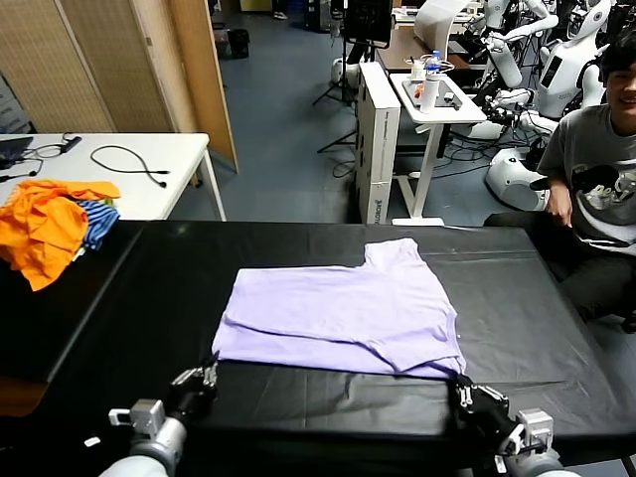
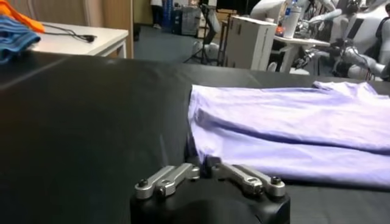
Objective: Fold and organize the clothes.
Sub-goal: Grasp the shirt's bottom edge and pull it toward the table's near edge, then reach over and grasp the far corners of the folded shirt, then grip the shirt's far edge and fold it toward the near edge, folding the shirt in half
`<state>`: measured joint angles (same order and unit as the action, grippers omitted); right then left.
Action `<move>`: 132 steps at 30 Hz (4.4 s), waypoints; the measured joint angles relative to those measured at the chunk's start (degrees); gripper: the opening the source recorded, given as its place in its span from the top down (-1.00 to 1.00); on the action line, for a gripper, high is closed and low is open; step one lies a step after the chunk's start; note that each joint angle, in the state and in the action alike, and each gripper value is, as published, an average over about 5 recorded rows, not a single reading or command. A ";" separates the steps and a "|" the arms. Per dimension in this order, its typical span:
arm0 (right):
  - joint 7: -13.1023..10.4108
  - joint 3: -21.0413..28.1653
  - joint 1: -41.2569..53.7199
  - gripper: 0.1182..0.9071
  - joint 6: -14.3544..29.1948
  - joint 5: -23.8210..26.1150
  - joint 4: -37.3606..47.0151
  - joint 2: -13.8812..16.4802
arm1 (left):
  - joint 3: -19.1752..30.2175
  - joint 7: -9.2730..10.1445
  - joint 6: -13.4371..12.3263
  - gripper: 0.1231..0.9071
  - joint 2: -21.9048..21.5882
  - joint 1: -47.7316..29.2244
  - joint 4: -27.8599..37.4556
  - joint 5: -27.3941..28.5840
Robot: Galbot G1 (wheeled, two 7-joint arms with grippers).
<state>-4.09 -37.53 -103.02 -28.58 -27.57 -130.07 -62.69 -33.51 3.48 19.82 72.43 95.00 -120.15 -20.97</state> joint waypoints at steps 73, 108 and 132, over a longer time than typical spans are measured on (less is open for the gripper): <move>-5.27 23.01 52.89 -1.00 -13.61 -17.73 30.08 8.21 | 2.73 2.48 20.20 -1.00 -16.86 -32.41 20.31 -25.90; -1.56 31.81 62.05 0.01 -12.01 -14.44 41.57 2.86 | 5.93 -0.07 20.80 0.65 -16.56 -32.72 21.35 -26.15; -1.39 28.41 58.81 0.95 -9.78 -16.03 36.87 4.81 | 4.30 -0.02 19.61 0.94 -16.97 -31.50 18.85 -26.25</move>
<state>-5.48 -9.11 -44.21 -38.36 -43.60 -93.20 -57.88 -29.21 3.45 39.42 55.46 63.50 -101.30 -47.22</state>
